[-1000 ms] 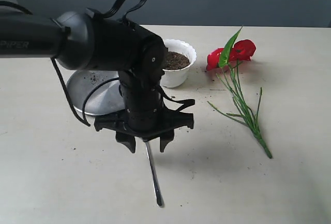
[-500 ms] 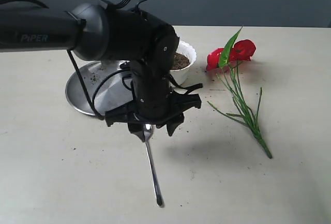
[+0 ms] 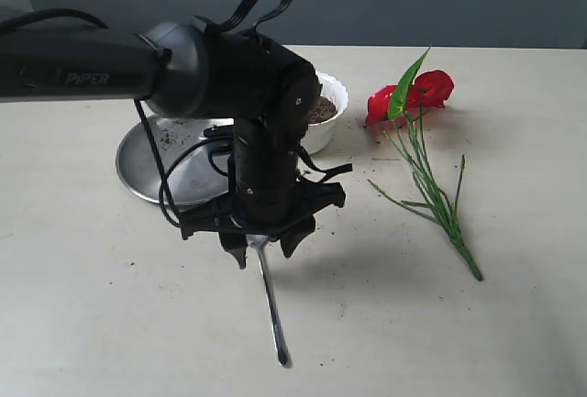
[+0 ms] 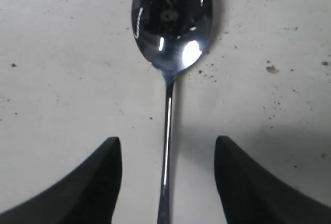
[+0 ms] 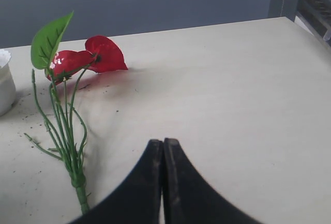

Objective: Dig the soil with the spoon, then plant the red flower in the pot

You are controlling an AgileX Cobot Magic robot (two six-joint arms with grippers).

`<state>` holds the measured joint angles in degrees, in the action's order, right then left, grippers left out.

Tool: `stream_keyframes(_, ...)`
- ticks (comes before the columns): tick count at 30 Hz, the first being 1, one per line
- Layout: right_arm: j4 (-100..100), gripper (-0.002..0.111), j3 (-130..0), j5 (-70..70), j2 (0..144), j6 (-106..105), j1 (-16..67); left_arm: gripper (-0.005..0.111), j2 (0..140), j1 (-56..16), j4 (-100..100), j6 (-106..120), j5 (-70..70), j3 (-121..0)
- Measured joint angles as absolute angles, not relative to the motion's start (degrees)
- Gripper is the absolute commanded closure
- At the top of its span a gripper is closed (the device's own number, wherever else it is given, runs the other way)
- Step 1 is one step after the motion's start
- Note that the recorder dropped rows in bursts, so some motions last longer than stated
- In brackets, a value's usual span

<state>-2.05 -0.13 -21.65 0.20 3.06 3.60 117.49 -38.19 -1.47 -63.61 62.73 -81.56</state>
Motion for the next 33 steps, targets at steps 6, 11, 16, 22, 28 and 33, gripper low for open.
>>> stream_keyframes(6, -2.05, 0.108, -0.13, -21.65, 0.2, 3.06, 3.6, 0.055, 118.78, -38.19, 0.0, -63.73, 63.46, -81.92)
stream_keyframes(11, -2.05, 0.108, -0.13, -21.65, 0.2, 3.06, 3.6, 0.055, 118.8, -38.19, 1.57, -63.81, 62.72, -82.03)
stream_keyframes(16, -2.05, 0.108, -0.13, -21.65, 0.2, 3.06, 3.6, 0.055, 118.89, -38.19, 2.9, -63.86, 62.63, -82.03)
stream_keyframes(22, -2.05, 0.108, -0.13, -21.65, 0.2, 3.06, 3.6, 0.055, 118.89, -38.19, 2.9, -63.94, 62.63, -82.03)
stream_keyframes(28, -2.05, 0.108, -0.13, -21.65, 0.2, 3.06, 3.6, 0.055, 118.89, -38.19, 2.9, -63.94, 62.48, -82.03)
stream_keyframes(33, -2.05, 0.108, -0.13, -21.65, 0.2, 3.06, 3.6, 0.055, 119.09, -38.19, 2.26, -63.94, 60.59, -82.03)
